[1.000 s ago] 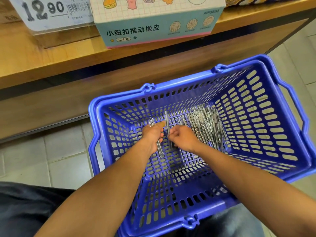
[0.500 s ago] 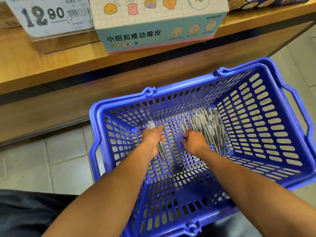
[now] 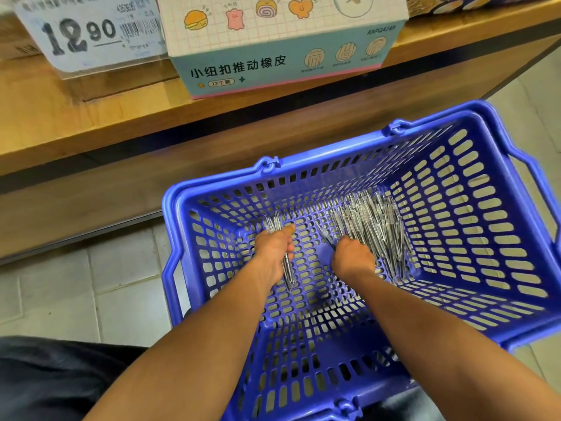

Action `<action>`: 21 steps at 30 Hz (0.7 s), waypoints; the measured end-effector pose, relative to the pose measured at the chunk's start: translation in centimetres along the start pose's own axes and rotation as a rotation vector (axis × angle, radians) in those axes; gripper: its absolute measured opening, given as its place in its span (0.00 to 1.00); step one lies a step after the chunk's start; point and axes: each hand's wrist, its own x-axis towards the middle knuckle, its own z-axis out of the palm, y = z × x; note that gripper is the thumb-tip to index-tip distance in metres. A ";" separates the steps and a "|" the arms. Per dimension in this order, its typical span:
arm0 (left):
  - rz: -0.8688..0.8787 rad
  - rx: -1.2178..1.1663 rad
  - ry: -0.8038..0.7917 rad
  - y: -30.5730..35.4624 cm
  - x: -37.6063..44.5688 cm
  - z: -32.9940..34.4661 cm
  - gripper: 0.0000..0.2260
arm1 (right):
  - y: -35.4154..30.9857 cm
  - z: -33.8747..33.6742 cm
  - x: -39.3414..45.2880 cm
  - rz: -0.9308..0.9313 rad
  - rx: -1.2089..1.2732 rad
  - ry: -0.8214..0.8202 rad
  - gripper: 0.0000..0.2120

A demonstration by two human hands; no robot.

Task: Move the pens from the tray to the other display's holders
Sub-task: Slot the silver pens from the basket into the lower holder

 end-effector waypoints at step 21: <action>-0.001 -0.025 0.003 0.1 0.2 -0.1 0.27 | -0.7 -2.1 0.0 -0.140 0.612 0.042 0.02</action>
